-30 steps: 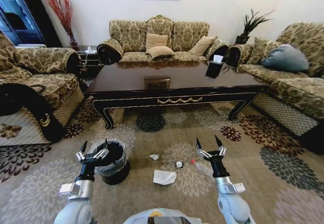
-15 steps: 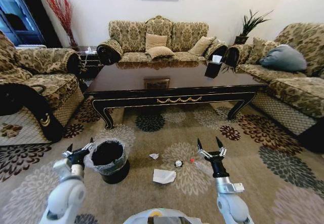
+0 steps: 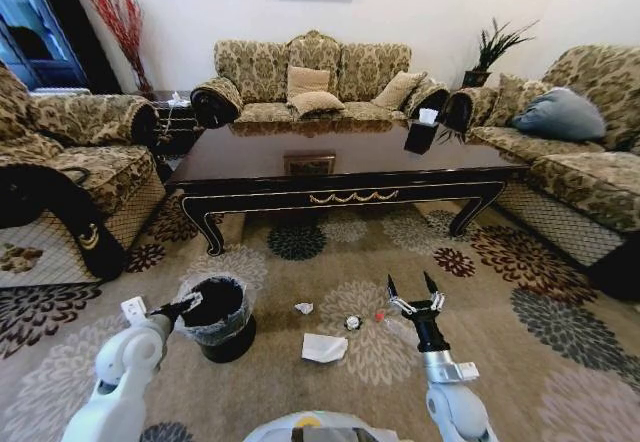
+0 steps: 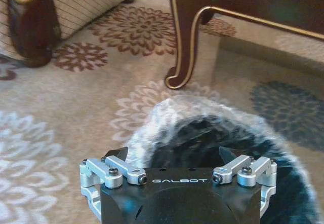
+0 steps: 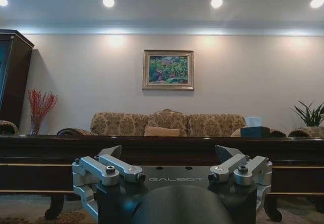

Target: Move to the front of the table and pick up the trash from the floor, then place it into the trash bin.

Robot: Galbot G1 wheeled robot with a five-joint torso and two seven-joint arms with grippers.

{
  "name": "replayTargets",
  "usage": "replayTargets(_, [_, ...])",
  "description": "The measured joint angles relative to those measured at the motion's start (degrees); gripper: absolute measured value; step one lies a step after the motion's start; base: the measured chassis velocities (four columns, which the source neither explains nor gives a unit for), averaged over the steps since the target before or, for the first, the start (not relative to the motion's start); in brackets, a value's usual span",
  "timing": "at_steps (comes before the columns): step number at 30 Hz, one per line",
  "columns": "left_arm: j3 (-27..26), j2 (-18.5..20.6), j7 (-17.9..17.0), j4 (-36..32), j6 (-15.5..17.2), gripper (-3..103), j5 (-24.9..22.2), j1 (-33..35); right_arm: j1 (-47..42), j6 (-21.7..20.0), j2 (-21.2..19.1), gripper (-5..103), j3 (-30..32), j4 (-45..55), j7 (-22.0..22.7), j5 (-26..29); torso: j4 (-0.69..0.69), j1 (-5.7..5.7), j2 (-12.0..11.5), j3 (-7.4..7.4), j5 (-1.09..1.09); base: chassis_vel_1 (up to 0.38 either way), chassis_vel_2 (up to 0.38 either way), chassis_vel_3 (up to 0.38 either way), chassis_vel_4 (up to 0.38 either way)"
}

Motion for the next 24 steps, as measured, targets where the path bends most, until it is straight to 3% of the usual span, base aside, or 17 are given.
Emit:
replayTargets(7, [0.1, -0.2, 0.4, 1.8, -0.3, 100, 2.2, 0.6, 0.1, 0.3, 0.3, 100, -0.3, -0.6, 0.0, -0.3, 0.02, 0.00, 0.0, 0.00, 0.00, 0.000, 0.000, 0.000, 0.000])
replayTargets(15, [1.3, -0.7, 0.8, 8.1, -0.6, 100, -0.8, -2.6, 0.2, 0.4, 0.6, 100, -0.8, -0.9, 0.1, -1.0, 0.00, 0.00, 0.0, 0.00, 0.00, 0.000, 0.000, 0.000, 0.000])
replayTargets(23, [2.1, -1.3, 0.7, 10.5, -0.7, 103, -0.4, -3.7, -0.1, 0.6, 0.6, 100, -0.7, -0.9, 0.1, -1.1, 0.00, 0.00, 0.0, 0.00, 0.00, 0.000, 0.000, 0.000, 0.000])
replayTargets(24, [2.3, -1.3, 0.8, 11.2, -0.7, 99, -0.1, -4.0, -0.1, 0.6, 0.6, 100, -0.7, -0.9, 0.1, -1.1, 0.00, 0.00, 0.0, 0.00, 0.00, 0.000, 0.000, 0.000, 0.000])
